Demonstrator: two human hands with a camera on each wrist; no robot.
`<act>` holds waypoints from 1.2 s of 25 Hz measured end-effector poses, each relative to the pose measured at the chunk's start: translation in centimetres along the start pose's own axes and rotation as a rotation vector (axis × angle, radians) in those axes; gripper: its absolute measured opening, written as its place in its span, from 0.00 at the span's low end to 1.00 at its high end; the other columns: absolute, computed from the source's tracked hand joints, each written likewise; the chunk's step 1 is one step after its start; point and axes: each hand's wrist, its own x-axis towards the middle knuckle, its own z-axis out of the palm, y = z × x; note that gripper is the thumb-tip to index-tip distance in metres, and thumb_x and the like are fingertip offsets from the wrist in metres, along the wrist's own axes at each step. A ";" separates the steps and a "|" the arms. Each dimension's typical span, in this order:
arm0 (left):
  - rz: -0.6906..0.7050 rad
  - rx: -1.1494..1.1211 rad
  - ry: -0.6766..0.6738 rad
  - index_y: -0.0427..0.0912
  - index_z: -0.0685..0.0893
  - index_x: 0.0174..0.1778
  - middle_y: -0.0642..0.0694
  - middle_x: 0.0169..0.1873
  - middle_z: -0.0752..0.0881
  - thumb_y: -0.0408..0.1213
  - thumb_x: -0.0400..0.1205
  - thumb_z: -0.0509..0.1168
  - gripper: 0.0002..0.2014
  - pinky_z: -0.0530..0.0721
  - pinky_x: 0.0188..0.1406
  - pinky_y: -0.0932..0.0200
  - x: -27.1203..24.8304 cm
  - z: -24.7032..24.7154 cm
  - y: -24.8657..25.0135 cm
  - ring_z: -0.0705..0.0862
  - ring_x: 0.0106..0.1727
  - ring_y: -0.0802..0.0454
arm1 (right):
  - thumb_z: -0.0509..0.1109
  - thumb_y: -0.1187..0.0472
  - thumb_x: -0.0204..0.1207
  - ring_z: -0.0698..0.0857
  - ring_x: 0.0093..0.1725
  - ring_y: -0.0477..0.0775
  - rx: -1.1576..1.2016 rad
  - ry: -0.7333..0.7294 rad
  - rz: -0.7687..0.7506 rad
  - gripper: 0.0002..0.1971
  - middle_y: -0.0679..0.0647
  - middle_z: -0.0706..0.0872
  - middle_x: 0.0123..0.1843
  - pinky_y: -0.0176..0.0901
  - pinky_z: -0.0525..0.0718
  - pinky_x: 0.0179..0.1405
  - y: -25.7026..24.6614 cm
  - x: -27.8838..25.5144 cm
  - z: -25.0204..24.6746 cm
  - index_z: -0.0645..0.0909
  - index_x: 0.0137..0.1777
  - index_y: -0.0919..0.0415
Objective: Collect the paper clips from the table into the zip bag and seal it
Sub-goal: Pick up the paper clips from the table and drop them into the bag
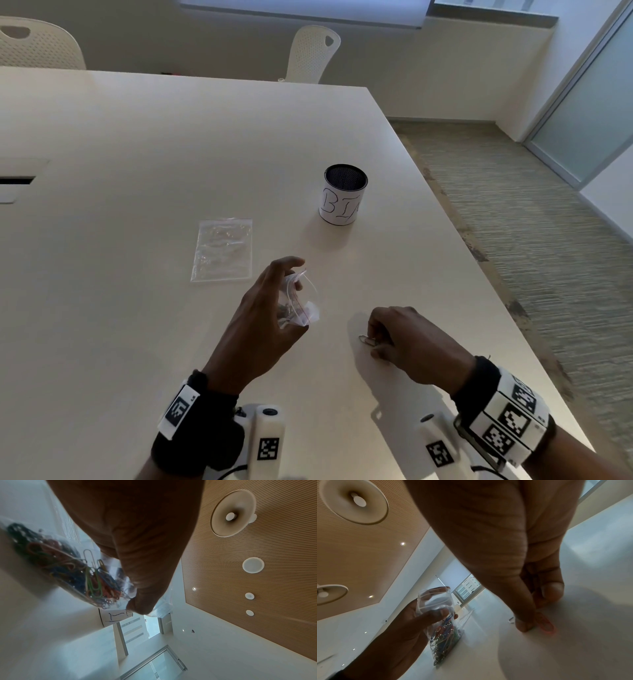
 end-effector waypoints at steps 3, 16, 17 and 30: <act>-0.003 -0.002 -0.002 0.58 0.72 0.75 0.56 0.54 0.83 0.40 0.77 0.78 0.32 0.85 0.43 0.70 0.0 0.0 0.1 0.87 0.44 0.51 | 0.76 0.55 0.81 0.82 0.47 0.53 0.012 -0.034 0.036 0.05 0.52 0.86 0.50 0.44 0.80 0.44 -0.5 0.2 -0.1 0.84 0.51 0.55; 0.012 0.008 -0.002 0.57 0.72 0.76 0.57 0.55 0.82 0.36 0.77 0.78 0.34 0.82 0.43 0.74 0.0 -0.1 0.1 0.86 0.50 0.55 | 0.77 0.69 0.77 0.92 0.35 0.54 0.261 0.024 0.007 0.05 0.56 0.93 0.35 0.47 0.90 0.37 0.7 0.1 -1.1 0.87 0.40 0.62; 0.012 0.006 -0.004 0.57 0.71 0.76 0.57 0.55 0.82 0.36 0.77 0.78 0.34 0.83 0.43 0.74 0.0 -0.1 0.1 0.86 0.50 0.55 | 0.78 0.70 0.77 0.92 0.34 0.54 0.374 0.065 0.012 0.06 0.56 0.93 0.33 0.45 0.90 0.38 0.8 0.1 -1.6 0.87 0.40 0.62; 0.006 0.003 -0.029 0.56 0.71 0.76 0.53 0.63 0.83 0.32 0.75 0.77 0.36 0.83 0.43 0.73 0.1 -0.2 0.0 0.86 0.53 0.58 | 0.81 0.66 0.76 0.93 0.43 0.43 0.523 0.363 -0.327 0.06 0.49 0.95 0.44 0.39 0.93 0.50 -8.8 1.7 -2.8 0.92 0.50 0.57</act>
